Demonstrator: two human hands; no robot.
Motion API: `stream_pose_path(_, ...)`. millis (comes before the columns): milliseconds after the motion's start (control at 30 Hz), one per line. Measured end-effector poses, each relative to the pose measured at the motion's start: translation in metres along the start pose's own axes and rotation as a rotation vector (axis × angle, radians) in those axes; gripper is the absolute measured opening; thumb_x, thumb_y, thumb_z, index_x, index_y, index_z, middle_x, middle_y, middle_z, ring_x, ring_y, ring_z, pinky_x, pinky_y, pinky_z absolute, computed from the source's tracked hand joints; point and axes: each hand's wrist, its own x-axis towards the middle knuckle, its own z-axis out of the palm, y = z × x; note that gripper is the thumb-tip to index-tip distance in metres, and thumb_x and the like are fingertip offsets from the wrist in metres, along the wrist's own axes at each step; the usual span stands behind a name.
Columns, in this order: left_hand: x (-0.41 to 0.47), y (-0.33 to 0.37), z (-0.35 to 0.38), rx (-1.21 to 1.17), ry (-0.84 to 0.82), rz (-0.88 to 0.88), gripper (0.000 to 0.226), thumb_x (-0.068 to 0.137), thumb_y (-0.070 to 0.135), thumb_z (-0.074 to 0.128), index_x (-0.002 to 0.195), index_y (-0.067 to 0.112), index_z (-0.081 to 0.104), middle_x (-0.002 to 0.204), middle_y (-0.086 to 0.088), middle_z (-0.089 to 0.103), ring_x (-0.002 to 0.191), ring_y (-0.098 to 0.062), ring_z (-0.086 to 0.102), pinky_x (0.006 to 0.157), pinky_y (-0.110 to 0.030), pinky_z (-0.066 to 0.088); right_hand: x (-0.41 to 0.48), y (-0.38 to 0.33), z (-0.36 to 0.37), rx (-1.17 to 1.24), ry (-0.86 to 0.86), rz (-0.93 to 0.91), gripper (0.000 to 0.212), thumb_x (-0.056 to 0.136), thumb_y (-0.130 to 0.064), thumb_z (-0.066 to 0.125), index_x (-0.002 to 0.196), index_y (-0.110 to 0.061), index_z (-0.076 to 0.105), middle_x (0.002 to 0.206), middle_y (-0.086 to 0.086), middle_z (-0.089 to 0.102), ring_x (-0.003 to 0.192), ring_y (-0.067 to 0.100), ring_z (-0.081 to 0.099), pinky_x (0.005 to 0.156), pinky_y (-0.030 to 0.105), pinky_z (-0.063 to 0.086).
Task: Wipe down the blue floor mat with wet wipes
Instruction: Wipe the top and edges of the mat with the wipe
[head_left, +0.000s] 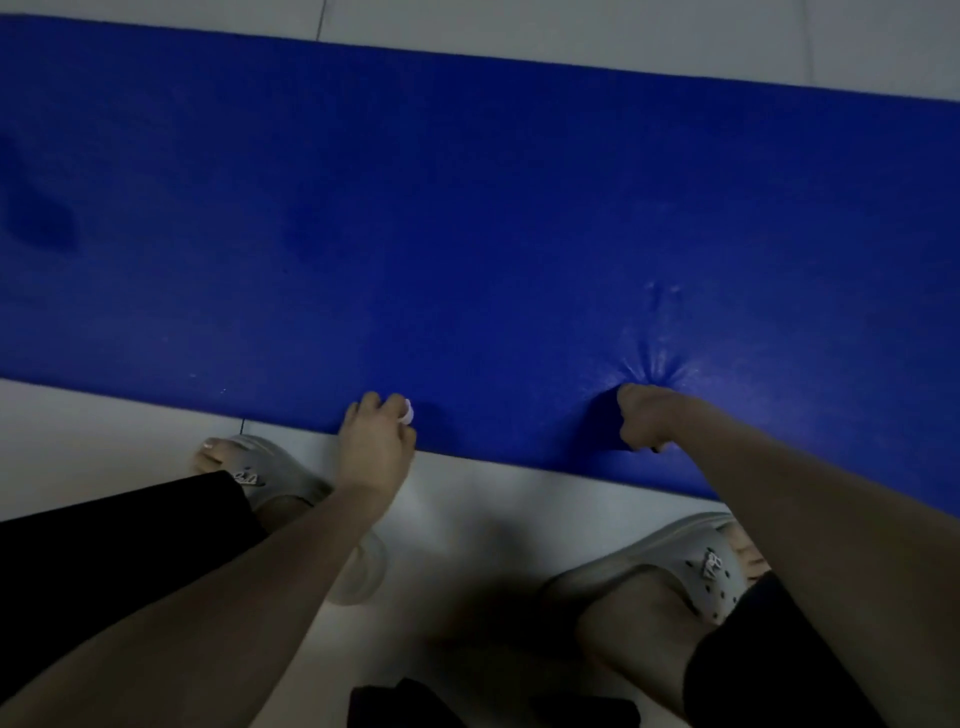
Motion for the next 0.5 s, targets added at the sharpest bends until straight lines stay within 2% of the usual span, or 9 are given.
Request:
stream_pose_path(100,-0.013,0.032,0.009,-0.103,0.008,-0.017,0.022,0.095,0.015,0.06,0.114,0.009,0.067,0.1,-0.011,0.061,0.091,-0.028,0.057,0.079,-0.044,0.051,0.006,0.004,-0.002,0.144,-0.032,-0.038,0.012,0.09,-0.005,0.044,0.1,-0.012,0.042,0.105,0.02,0.061,0.075,0.03,0.071,0.07,0.041,0.061)
stream_pose_path(167,-0.02,0.063,0.021,-0.168,-0.019,0.062,0.022,0.096,0.017,0.06,0.116,0.011,0.068,0.1,-0.01,0.062,0.092,-0.028,0.058,0.08,-0.044,0.052,0.005,0.007,-0.004,0.225,-0.044,-0.04,0.019,0.091,-0.002,0.038,0.109,-0.009,0.041,0.11,0.024,0.061,0.074,0.031,0.072,0.078,0.044,0.061)
stream_pose_path(267,-0.029,0.121,0.046,-0.215,-0.086,0.234,0.015,0.096,0.015,0.061,0.106,0.016,0.071,0.092,-0.01,0.062,0.084,-0.03,0.059,0.071,-0.041,0.051,0.005,0.01,-0.007,0.33,-0.042,-0.03,0.031,0.093,0.001,0.036,0.123,-0.005,0.036,0.097,0.026,0.063,0.068,0.03,0.065,0.078,0.045,0.059)
stream_pose_path(333,-0.041,0.16,0.063,-0.205,-0.168,0.377,0.014,0.092,0.011,0.064,0.1,0.019,0.071,0.087,-0.007,0.059,0.079,-0.03,0.058,0.064,-0.039,0.051,0.005,0.012,-0.006,0.357,-0.04,-0.027,0.032,0.096,0.001,0.037,0.127,-0.006,0.035,0.099,0.025,0.062,0.07,0.029,0.065,0.079,0.043,0.06)
stream_pose_path(433,-0.053,0.19,0.078,-0.163,-0.254,0.543,0.026,0.081,-0.003,0.066,0.098,0.018,0.069,0.09,-0.005,0.058,0.081,-0.025,0.055,0.065,-0.04,0.053,0.006,0.013,-0.004,0.367,-0.036,-0.024,0.03,0.099,-0.002,0.038,0.129,-0.007,0.033,0.107,0.025,0.06,0.075,0.03,0.067,0.077,0.042,0.061)
stream_pose_path(500,-0.05,0.188,0.075,-0.118,-0.237,0.663,0.029,0.076,-0.003,0.07,0.095,0.018,0.069,0.088,-0.003,0.057,0.079,-0.022,0.055,0.066,-0.035,0.051,0.009,0.014,-0.005,0.357,-0.038,-0.018,0.03,0.1,-0.004,0.039,0.129,-0.007,0.032,0.103,0.025,0.062,0.076,0.031,0.067,0.076,0.042,0.062)
